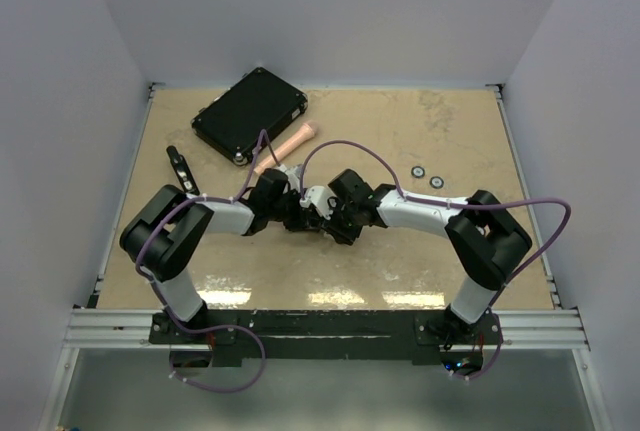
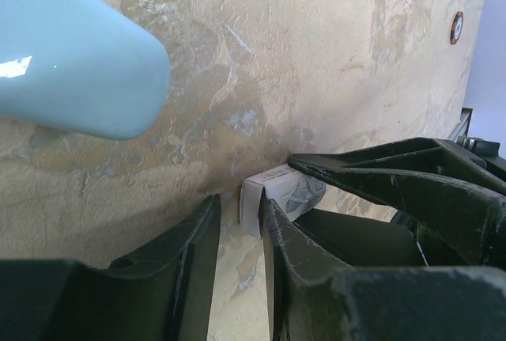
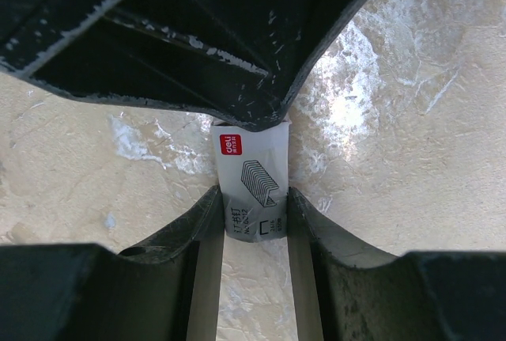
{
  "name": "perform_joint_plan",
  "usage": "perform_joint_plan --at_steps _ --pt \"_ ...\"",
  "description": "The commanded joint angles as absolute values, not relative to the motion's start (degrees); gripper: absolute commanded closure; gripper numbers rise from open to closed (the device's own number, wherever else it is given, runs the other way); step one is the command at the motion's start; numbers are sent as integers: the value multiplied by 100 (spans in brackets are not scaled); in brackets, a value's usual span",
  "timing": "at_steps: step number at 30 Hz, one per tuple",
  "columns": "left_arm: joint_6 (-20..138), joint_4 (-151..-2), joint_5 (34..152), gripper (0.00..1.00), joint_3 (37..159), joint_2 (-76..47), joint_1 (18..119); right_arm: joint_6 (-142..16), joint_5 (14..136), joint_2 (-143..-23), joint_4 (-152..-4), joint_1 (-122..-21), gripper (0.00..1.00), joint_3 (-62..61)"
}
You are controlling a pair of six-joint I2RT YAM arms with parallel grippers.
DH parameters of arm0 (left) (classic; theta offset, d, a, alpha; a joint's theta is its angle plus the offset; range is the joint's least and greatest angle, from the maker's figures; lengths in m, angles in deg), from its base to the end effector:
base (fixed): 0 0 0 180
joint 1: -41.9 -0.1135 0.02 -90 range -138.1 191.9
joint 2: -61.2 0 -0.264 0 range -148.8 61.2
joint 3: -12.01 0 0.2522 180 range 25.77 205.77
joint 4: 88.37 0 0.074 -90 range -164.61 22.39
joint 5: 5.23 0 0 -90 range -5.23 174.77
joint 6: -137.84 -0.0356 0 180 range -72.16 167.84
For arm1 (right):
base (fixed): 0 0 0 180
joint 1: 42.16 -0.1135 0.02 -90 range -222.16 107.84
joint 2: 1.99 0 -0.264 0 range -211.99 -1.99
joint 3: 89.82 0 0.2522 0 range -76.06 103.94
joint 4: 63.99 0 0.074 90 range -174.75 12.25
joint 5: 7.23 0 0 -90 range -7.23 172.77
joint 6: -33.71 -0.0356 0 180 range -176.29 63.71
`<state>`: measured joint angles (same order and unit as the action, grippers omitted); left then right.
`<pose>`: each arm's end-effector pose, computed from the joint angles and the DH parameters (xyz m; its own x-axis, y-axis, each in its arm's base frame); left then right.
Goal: Load the staples into the stapler
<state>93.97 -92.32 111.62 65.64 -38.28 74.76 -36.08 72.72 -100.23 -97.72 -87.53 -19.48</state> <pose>0.2583 -0.1860 0.1223 -0.9413 -0.1577 -0.2984 0.1268 0.6542 -0.7456 0.2292 0.2410 0.1608 -0.3179 -0.8062 -0.4990 -0.9258 0.3775 -0.0201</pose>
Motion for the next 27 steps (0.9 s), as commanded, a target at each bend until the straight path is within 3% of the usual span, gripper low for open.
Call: perform_joint_plan --at_steps 1,12,20,24,27 --pt "9451 -9456 11254 67 6716 -3891 7547 -3529 7204 -9964 -9647 -8804 69 -1981" --pt "9118 -8841 10860 72 6901 -3908 7837 -3546 7274 -9946 -9639 -8822 69 -1990" --pt "8995 -8595 10605 84 6953 -3838 7942 -3564 7301 -9929 -9612 -8830 69 -1990" --pt "8880 -8393 10438 100 7041 -3733 7969 -3564 7318 -9929 -9630 -8848 69 -1990" --pt "8801 -8182 10262 100 7085 -3584 7960 -3564 7345 -9920 -9630 -8857 69 -1999"
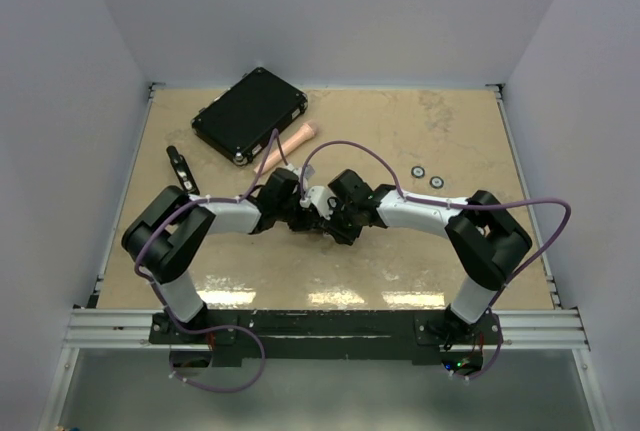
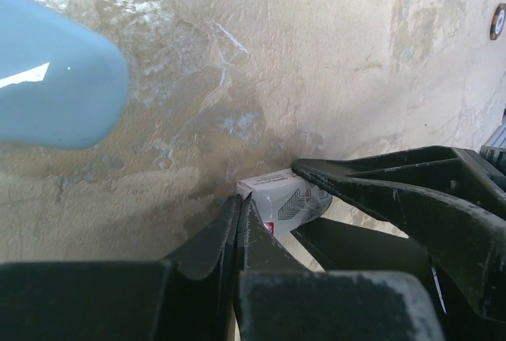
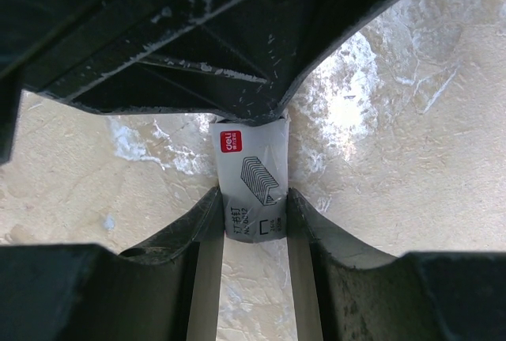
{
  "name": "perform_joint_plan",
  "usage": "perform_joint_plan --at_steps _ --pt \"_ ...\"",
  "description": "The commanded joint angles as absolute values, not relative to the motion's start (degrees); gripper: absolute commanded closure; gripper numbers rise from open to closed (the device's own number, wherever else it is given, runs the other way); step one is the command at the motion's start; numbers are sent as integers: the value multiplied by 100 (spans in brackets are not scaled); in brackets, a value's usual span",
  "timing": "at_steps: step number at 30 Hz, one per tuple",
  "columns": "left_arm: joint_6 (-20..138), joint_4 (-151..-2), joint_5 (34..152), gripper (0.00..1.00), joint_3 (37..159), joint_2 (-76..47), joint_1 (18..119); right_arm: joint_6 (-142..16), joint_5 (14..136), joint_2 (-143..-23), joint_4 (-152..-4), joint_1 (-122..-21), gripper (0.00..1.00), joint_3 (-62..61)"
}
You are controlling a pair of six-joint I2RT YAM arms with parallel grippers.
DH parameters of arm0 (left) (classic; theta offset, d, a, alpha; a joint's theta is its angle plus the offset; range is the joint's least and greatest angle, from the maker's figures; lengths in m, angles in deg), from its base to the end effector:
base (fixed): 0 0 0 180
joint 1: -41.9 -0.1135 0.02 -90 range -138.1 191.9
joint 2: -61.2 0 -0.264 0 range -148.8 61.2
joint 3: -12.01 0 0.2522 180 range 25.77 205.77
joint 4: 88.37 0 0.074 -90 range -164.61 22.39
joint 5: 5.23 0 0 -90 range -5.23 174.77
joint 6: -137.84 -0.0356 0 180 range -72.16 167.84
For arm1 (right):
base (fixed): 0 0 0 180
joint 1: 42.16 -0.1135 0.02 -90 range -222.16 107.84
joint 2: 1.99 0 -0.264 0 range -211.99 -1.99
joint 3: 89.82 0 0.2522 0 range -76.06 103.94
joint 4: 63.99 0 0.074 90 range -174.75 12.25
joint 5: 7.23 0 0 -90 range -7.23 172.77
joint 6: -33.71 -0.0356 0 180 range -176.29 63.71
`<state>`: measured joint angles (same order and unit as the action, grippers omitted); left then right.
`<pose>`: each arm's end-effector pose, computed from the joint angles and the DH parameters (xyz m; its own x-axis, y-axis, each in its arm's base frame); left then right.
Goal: Load the staples into the stapler
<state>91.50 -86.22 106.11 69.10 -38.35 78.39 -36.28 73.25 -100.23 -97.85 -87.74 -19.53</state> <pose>0.2545 -0.2044 0.1283 -0.9347 -0.1085 -0.3386 0.1616 0.7186 -0.6764 0.2283 0.2414 0.1604 -0.3199 -0.8086 -0.4938 -0.9243 0.3808 -0.0247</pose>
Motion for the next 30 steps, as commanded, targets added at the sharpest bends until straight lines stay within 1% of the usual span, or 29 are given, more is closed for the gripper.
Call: perform_joint_plan --at_steps 1,13,18,21,25,30 --pt "8766 -8059 10218 100 7094 -3531 7969 -3564 7371 -9929 -9639 -8865 69 -1999" --pt "8371 -7215 9681 100 7173 -2942 7723 -3564 7617 -9999 -9674 -8962 68 -2016" --pt "8283 -7162 9628 100 7077 -2880 7653 -3564 7801 -10034 -9735 -9024 64 -1999" --pt "8247 -7179 9663 100 7015 -2828 7653 -3572 7907 -10061 -9788 -9059 59 -1981" --pt "8326 -7363 9795 100 6866 -2819 7653 -3599 7942 -10061 -9841 -9076 46 -1920" --pt "8379 -7566 9874 100 6725 -2827 7653 -3625 7978 -9999 -9867 -9077 43 -1920"
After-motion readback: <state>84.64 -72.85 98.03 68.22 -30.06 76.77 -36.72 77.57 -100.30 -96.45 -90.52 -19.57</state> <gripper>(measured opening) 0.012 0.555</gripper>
